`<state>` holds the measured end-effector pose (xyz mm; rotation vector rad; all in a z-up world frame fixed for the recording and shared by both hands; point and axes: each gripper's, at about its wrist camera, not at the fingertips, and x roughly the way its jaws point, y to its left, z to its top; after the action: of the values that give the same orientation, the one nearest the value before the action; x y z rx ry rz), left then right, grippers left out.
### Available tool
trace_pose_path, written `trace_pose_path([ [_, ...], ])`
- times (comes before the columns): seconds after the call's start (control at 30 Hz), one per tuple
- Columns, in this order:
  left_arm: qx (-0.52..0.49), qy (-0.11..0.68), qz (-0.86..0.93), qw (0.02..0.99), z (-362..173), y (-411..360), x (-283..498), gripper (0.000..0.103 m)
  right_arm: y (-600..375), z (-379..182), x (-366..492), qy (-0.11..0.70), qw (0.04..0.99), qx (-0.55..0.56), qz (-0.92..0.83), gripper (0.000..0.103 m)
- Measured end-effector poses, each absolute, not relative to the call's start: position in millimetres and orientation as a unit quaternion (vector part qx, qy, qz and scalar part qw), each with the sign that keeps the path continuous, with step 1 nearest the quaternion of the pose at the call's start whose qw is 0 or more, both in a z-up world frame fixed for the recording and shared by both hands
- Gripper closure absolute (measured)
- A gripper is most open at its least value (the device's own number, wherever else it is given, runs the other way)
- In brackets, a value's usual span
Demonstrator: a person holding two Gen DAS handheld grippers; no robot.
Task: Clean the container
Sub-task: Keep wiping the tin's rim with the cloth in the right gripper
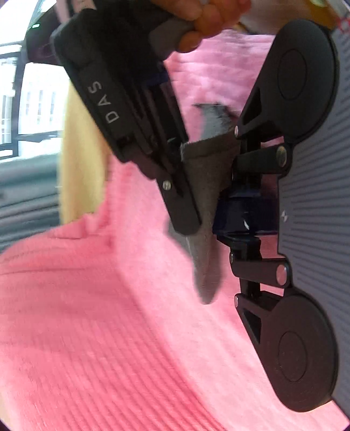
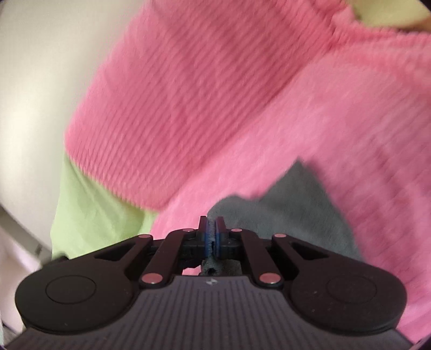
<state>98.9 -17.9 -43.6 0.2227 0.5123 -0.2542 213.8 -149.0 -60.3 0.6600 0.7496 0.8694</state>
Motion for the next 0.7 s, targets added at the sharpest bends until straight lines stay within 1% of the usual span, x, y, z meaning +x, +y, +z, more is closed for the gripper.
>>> trace_pose_path([
  [0.03,0.112,0.233,-0.122,0.958,-45.5,-14.6,111.2,0.074,-151.9,-59.3,214.2,0.345,0.787,0.313,0.405,0.099],
  [0.1,0.096,0.227,-0.121,0.962,-52.0,-12.4,122.2,0.074,-154.7,-59.9,215.3,0.347,0.781,0.320,0.409,0.099],
  [0.17,0.085,0.238,-0.122,0.960,-58.8,-12.0,123.6,0.074,-147.4,-68.8,217.1,0.374,0.767,0.316,0.415,0.099],
  [0.27,0.104,0.268,-0.114,0.951,-59.8,-10.9,113.5,0.074,-132.6,-81.5,217.7,0.406,0.745,0.309,0.430,0.101],
  [0.37,0.096,0.301,-0.110,0.942,-58.7,-0.8,103.3,0.073,-122.0,-79.3,215.6,0.406,0.747,0.288,0.440,0.102],
  [0.7,0.116,0.313,-0.112,0.936,-63.1,0.6,108.8,0.074,-134.4,-100.7,231.6,0.387,0.760,0.333,0.403,0.103],
])
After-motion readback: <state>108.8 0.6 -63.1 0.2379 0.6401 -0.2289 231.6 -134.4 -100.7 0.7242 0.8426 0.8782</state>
